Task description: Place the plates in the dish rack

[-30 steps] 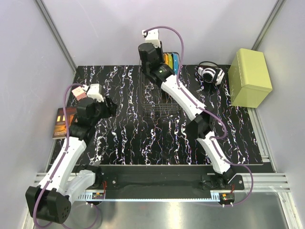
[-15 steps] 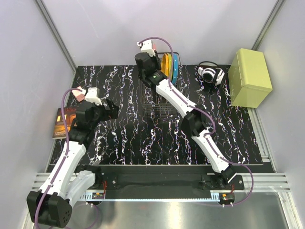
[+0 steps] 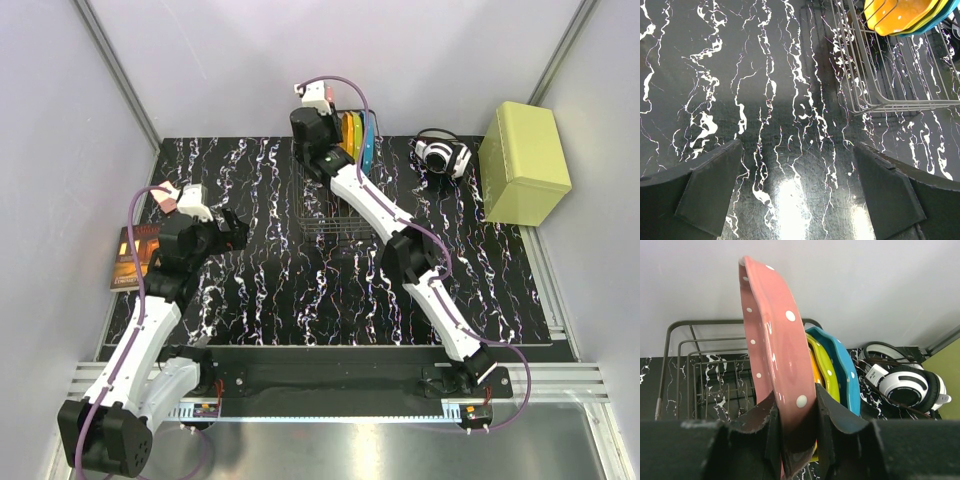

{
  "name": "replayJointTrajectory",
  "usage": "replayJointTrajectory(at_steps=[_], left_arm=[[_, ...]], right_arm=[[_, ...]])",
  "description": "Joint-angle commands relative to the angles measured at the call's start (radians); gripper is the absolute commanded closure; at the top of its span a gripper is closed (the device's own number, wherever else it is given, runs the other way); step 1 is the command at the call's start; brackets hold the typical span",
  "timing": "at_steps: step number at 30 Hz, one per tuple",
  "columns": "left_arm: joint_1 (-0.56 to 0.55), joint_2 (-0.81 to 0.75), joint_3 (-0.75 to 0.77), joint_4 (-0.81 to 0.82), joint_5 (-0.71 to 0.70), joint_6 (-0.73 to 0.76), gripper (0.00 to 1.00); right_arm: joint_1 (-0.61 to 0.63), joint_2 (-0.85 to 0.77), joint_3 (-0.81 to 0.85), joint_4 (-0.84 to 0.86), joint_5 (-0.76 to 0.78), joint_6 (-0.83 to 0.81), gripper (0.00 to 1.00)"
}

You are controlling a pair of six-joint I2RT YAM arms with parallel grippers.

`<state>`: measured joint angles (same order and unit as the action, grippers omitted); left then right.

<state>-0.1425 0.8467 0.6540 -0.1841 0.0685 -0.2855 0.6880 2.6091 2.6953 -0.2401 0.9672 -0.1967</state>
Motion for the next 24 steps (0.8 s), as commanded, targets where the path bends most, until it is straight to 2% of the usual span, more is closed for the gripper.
replayJointTrajectory(at_steps=[1, 24], left_arm=[[0.009, 0.011, 0.007, 0.061, 0.024, -0.003, 0.01], [0.021, 0.075, 0.025, 0.058, 0.047, -0.012, 0.01]], right_arm=[[-0.01, -0.02, 0.055, 0.168, 0.019, 0.002, 1.0], [-0.024, 0.052, -0.005, 0.168, -0.002, 0.0, 1.0]])
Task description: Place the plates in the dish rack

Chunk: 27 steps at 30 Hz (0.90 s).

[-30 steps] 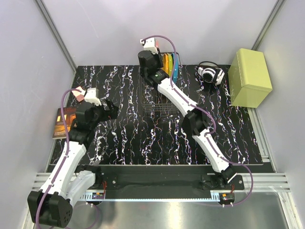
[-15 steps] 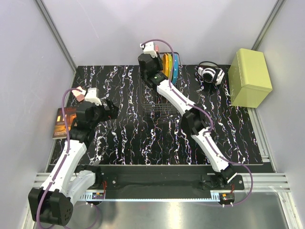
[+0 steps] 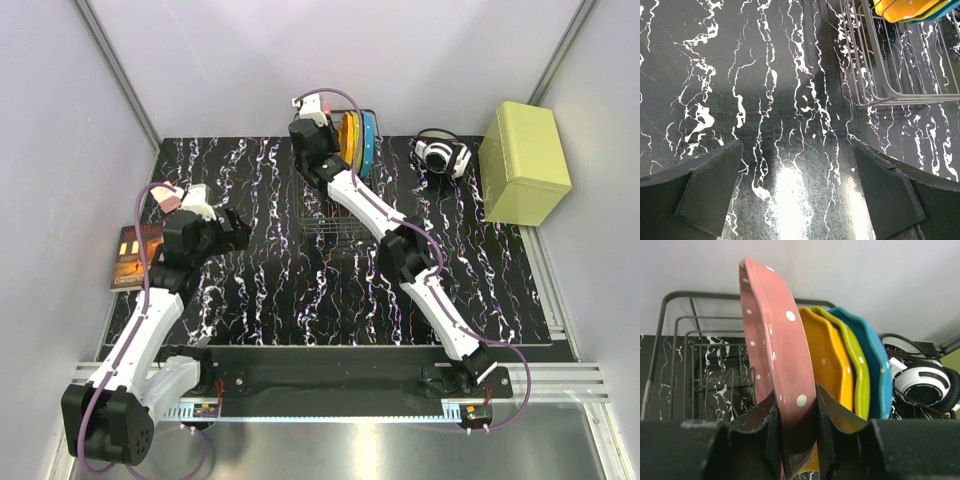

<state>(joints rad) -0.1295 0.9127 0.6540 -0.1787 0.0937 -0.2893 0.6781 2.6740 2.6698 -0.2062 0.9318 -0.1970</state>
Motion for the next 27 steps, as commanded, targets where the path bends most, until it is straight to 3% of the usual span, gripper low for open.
replayJointTrajectory(at_steps=[1, 7, 21, 24, 25, 27], left_arm=[[0.008, 0.012, 0.027, 0.054, 0.021, -0.008, 0.01], [0.013, 0.023, 0.036, 0.051, 0.023, -0.01, 0.01], [0.014, 0.04, 0.045, 0.061, 0.063, -0.028, 0.01], [0.014, 0.038, 0.05, 0.059, 0.072, -0.034, 0.01], [0.014, 0.04, 0.053, 0.058, 0.074, -0.034, 0.01], [0.014, 0.037, 0.059, 0.056, 0.067, -0.031, 0.01]], right_arm=[[-0.014, -0.005, 0.024, 0.133, 0.032, 0.001, 1.0], [-0.014, 0.014, 0.029, 0.136, 0.033, -0.001, 1.0], [-0.015, -0.035, -0.019, 0.139, 0.024, -0.03, 0.69], [-0.014, -0.08, -0.077, 0.136, 0.039, -0.035, 0.56], [-0.014, -0.092, -0.106, 0.13, 0.056, -0.039, 0.45], [-0.011, -0.135, -0.154, 0.125, 0.07, -0.048, 0.35]])
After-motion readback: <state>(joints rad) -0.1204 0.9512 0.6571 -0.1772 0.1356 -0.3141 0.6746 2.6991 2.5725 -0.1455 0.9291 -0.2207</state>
